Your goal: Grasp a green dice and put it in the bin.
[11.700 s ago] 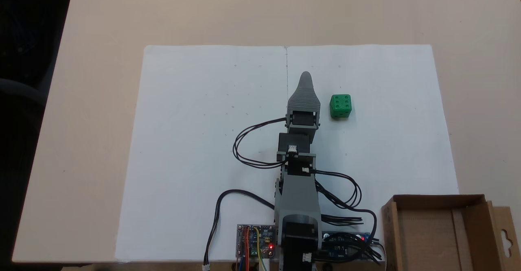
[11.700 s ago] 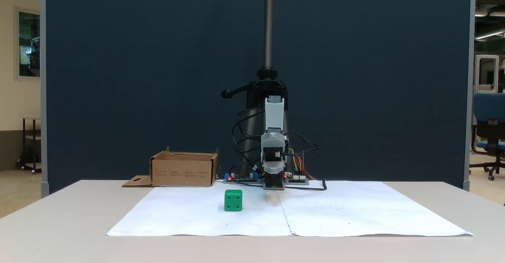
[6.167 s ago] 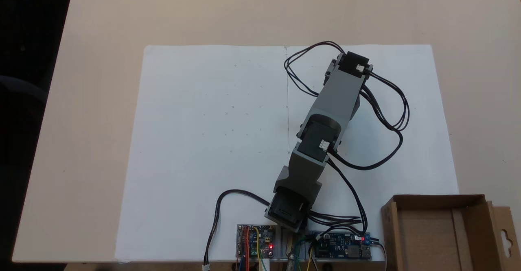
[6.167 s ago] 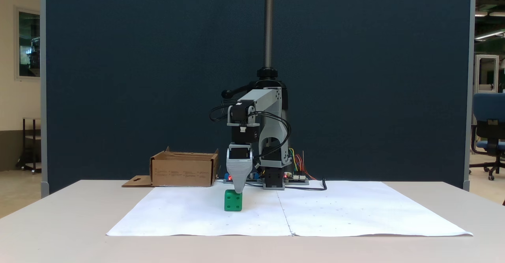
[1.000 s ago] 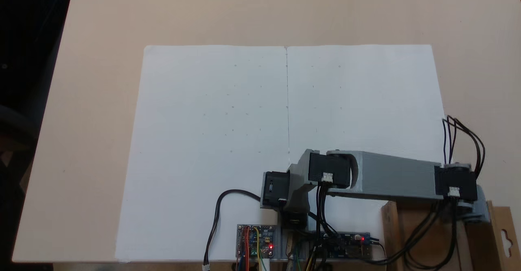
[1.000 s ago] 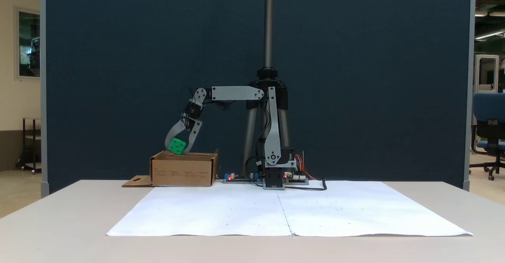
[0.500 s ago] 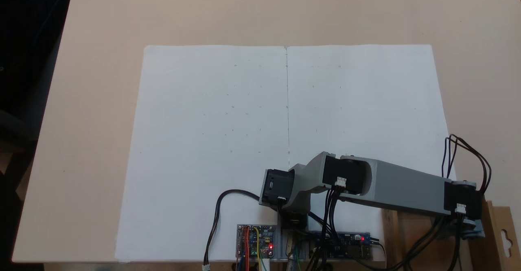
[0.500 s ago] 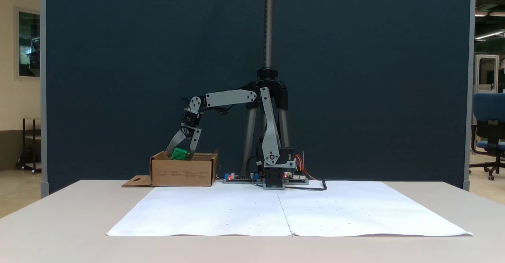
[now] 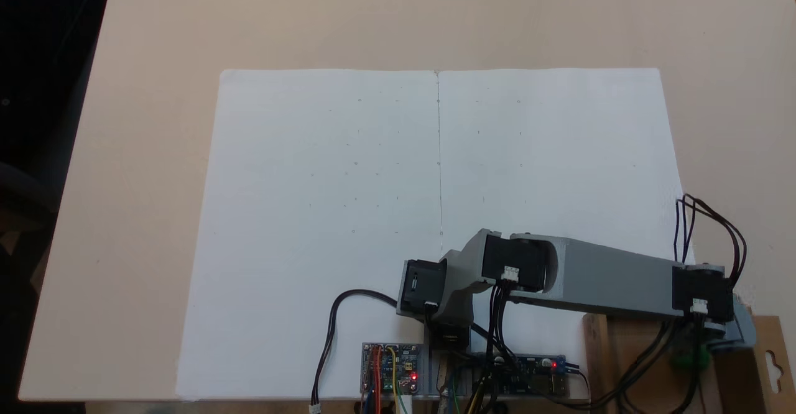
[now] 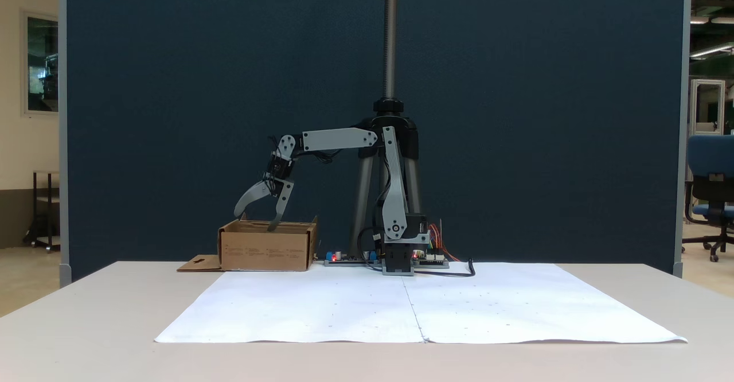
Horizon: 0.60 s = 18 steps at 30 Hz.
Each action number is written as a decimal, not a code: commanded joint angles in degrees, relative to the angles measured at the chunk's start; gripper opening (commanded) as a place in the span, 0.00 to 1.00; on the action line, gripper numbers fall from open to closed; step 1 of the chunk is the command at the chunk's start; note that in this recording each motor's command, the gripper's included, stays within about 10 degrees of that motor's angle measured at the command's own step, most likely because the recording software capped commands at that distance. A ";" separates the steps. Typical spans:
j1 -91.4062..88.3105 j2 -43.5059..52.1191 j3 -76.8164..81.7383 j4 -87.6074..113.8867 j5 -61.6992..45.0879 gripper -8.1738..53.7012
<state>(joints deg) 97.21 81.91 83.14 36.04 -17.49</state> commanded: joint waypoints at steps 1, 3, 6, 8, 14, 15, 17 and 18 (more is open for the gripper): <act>-3.08 4.22 -2.46 -3.25 0.00 0.78; -7.03 5.10 -2.46 -7.65 3.96 0.79; -15.56 6.33 -2.46 -15.62 12.48 0.84; -20.48 7.65 -2.46 -20.02 15.38 0.84; -30.15 8.44 -2.46 -32.59 21.27 0.84; -32.08 8.96 -2.46 -34.43 21.27 0.84; -37.09 10.72 -2.37 -36.39 21.36 0.85; -39.11 11.25 -2.37 -36.47 21.36 0.85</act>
<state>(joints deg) 60.56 89.47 83.23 4.75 0.44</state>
